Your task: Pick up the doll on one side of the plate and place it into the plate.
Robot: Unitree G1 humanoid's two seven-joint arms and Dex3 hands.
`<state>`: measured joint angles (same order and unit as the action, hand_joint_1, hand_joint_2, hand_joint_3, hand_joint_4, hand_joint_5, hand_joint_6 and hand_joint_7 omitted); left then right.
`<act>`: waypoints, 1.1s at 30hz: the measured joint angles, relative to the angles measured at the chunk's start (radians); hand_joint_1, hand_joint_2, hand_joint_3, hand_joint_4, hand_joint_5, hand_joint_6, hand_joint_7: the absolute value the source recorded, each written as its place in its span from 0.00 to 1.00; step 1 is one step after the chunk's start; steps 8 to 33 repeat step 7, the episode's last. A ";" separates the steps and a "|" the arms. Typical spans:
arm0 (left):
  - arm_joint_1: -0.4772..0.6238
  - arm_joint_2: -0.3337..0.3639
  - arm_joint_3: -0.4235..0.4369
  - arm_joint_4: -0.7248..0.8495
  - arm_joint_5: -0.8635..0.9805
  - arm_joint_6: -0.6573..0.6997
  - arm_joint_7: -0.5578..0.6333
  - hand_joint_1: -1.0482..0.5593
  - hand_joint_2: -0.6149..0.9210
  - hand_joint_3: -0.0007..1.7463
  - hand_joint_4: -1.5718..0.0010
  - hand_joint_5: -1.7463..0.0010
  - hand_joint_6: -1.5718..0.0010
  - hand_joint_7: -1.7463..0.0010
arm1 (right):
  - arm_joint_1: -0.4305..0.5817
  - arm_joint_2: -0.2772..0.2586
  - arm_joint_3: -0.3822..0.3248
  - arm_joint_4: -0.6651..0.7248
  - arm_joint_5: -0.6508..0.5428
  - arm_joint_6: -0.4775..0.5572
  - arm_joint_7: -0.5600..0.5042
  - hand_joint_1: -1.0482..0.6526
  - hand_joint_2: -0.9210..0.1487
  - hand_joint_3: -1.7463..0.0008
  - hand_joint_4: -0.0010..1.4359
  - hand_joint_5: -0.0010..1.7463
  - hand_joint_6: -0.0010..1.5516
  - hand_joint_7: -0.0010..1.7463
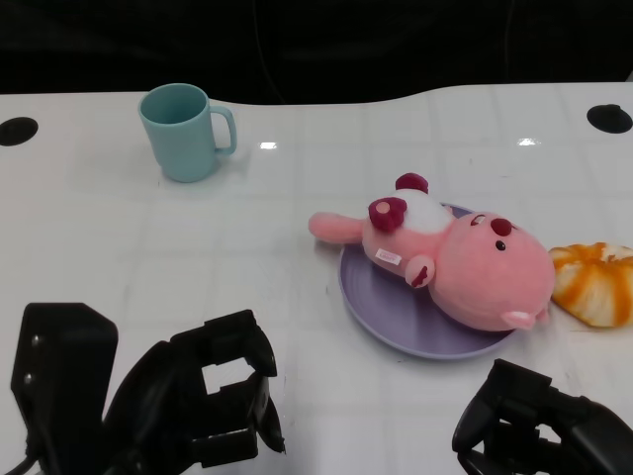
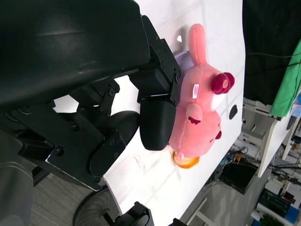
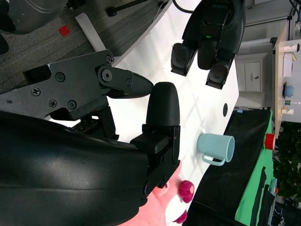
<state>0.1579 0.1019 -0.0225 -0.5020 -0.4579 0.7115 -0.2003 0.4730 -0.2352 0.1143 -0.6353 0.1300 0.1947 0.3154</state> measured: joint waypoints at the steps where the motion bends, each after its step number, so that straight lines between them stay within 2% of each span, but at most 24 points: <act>1: 0.000 0.000 0.001 0.000 0.000 -0.001 0.000 0.59 0.68 0.85 0.44 0.00 0.52 0.02 | 0.000 0.000 0.000 0.000 -0.001 -0.001 0.000 0.47 0.01 0.69 0.44 1.00 0.28 0.93; 33: 0.000 0.003 0.012 0.011 -0.005 -0.004 -0.004 0.58 0.68 0.84 0.44 0.00 0.53 0.01 | -0.001 0.002 0.002 0.001 -0.002 -0.003 -0.002 0.47 0.00 0.69 0.44 1.00 0.28 0.93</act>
